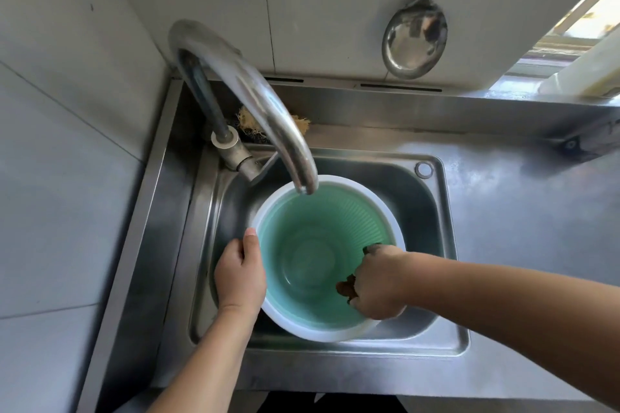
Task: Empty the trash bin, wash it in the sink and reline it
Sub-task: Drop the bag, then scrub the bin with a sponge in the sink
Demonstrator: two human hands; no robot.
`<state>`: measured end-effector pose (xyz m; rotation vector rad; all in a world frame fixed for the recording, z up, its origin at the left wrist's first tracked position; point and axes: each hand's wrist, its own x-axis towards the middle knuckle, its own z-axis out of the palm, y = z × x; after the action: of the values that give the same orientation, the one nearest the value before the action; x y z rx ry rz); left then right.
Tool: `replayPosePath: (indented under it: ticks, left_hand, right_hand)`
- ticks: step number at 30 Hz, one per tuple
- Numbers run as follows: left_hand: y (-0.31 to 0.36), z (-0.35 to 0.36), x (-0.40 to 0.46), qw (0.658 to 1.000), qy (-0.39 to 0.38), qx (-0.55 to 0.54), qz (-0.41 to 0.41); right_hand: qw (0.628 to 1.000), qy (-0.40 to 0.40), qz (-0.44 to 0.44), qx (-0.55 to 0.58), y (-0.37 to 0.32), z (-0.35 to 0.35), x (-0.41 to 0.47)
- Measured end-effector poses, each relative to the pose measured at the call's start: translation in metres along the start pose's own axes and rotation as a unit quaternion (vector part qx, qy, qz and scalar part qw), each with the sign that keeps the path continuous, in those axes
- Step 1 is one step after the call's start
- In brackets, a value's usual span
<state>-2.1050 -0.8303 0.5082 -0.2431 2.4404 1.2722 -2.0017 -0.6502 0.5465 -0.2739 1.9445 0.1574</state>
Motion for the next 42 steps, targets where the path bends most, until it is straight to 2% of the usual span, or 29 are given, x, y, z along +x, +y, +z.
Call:
replayPosePath:
  ticks: [2, 5, 12, 14, 18, 21, 24, 26, 27, 28, 30, 32, 33, 34, 35, 36, 38, 39, 40, 42]
  left_hand:
    - [0.001, 0.000, 0.001, 1.000, -0.013, -0.004, 0.003]
    - [0.002, 0.001, 0.002, 1.000, -0.016, -0.006, 0.014]
    - [0.003, 0.006, 0.010, 1.000, -0.012, 0.008, 0.020]
    - [0.000, 0.005, 0.011, 1.000, -0.002, -0.007, 0.013]
    - [-0.002, 0.004, 0.008, 0.999, 0.023, -0.018, 0.013]
    - [0.002, 0.006, 0.006, 0.999, 0.037, -0.019, 0.020]
    - [0.004, 0.008, 0.004, 0.999, 0.037, -0.022, 0.028]
    - [0.003, 0.008, 0.003, 0.999, 0.033, -0.018, 0.037]
    - [0.002, 0.008, 0.002, 0.999, 0.032, -0.014, 0.039]
    - [0.001, 0.009, 0.000, 0.999, 0.031, -0.011, 0.039]
    - [0.000, 0.010, -0.002, 0.999, 0.031, -0.005, 0.040]
    - [-0.002, 0.011, -0.004, 0.999, 0.031, -0.001, 0.043]
    - [-0.002, 0.011, -0.003, 0.999, 0.030, -0.002, 0.040]
    - [-0.003, 0.011, -0.003, 0.999, 0.028, -0.006, 0.036]
    - [-0.004, 0.011, -0.003, 0.999, 0.026, -0.010, 0.033]
    - [-0.005, 0.010, -0.003, 0.999, 0.023, -0.012, 0.033]
    - [-0.007, 0.009, -0.002, 0.999, 0.017, -0.013, 0.031]
    - [-0.007, 0.009, -0.002, 0.999, 0.015, -0.011, 0.029]
    - [-0.007, 0.008, -0.003, 1.000, 0.012, -0.008, 0.027]
    - [-0.006, 0.008, -0.002, 1.000, 0.007, -0.002, 0.024]
  right_hand:
    - [0.994, 0.034, 0.000, -0.107, 0.014, -0.001, -0.002]
    - [0.974, 0.090, 0.023, -0.206, 0.037, -0.012, -0.008]
    - [0.932, 0.185, 0.076, -0.302, 0.071, -0.044, -0.003]
    - [0.926, 0.182, 0.073, -0.322, 0.070, -0.047, 0.004]
    - [0.931, 0.086, 0.078, -0.346, 0.052, -0.036, 0.020]
    - [0.949, 0.030, 0.085, -0.301, 0.035, -0.021, 0.034]
    - [0.979, -0.056, 0.060, -0.185, 0.014, -0.004, 0.057]
    - [0.994, -0.105, 0.024, -0.035, -0.004, 0.002, 0.073]
    - [0.991, -0.106, 0.007, 0.087, -0.015, 0.002, 0.081]
    - [0.972, -0.094, -0.002, 0.217, -0.026, 0.001, 0.088]
    - [0.907, -0.059, 0.016, 0.418, -0.043, -0.004, 0.099]
    - [0.833, -0.026, 0.060, 0.550, -0.053, -0.008, 0.110]
    - [0.785, -0.012, 0.074, 0.614, -0.057, -0.012, 0.114]
    - [0.720, -0.005, 0.082, 0.689, -0.061, -0.017, 0.117]
    - [0.635, -0.001, 0.084, 0.768, -0.064, -0.022, 0.121]
    - [0.534, 0.007, 0.084, 0.841, -0.067, -0.028, 0.124]
    - [0.297, 0.038, 0.096, 0.949, -0.070, -0.042, 0.129]
    - [0.196, 0.055, 0.105, 0.974, -0.070, -0.049, 0.130]
    - [0.121, 0.069, 0.111, 0.984, -0.067, -0.055, 0.130]
    - [0.010, 0.076, 0.093, 0.993, -0.058, -0.060, 0.125]
